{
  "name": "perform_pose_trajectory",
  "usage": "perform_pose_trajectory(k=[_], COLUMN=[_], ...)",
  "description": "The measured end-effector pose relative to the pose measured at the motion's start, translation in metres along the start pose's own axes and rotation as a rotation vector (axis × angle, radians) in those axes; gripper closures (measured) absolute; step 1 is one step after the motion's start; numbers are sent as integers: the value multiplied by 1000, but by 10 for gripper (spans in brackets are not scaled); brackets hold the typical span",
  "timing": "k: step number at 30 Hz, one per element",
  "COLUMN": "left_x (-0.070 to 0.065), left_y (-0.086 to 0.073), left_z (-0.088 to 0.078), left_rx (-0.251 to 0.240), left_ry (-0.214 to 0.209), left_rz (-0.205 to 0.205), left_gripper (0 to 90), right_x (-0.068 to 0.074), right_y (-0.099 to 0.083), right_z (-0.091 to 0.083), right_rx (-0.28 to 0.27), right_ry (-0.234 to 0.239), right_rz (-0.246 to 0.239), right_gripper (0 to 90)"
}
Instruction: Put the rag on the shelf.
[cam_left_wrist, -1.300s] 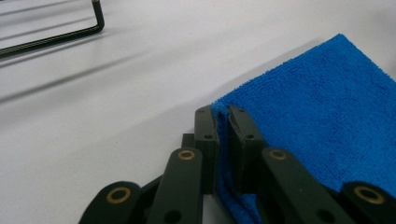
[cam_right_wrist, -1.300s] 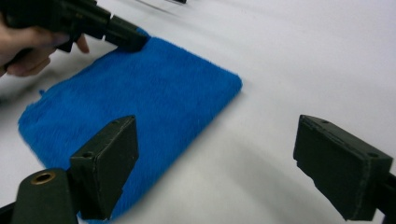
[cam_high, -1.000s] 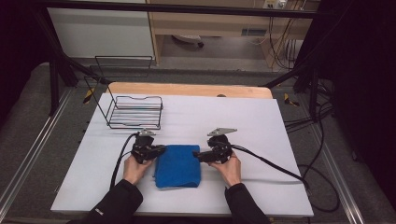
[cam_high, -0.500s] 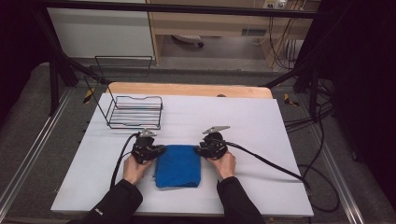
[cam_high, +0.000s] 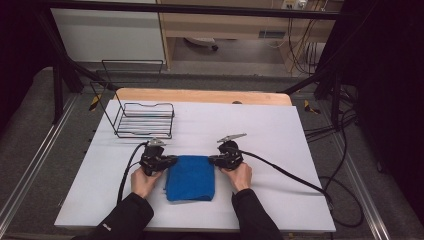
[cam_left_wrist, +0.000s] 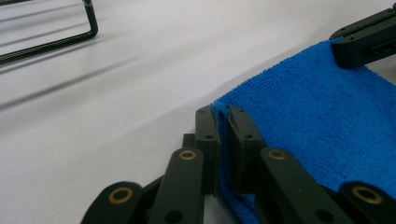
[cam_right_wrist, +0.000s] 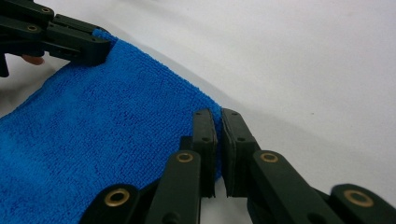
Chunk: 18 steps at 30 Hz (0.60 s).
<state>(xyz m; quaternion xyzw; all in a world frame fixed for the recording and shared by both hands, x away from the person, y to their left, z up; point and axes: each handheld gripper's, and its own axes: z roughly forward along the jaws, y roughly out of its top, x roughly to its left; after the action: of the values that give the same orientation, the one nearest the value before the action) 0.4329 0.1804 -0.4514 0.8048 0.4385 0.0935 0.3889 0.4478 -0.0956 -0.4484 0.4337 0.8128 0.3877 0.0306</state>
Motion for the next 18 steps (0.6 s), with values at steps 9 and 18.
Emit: perform_pose_trajectory(k=[9, 18], left_x=[-1, -6], left_y=[4, 7], left_z=[-14, -38], left_rx=[-53, -128], left_ry=[-18, -59], left_rz=[-29, -21], left_gripper=[845, 844], right_x=[6, 18], right_y=[0, 0], right_z=[-12, -32], right_rx=[-52, -149], right_ry=[-9, 2], right_rz=[-30, -70], right_gripper=[866, 866])
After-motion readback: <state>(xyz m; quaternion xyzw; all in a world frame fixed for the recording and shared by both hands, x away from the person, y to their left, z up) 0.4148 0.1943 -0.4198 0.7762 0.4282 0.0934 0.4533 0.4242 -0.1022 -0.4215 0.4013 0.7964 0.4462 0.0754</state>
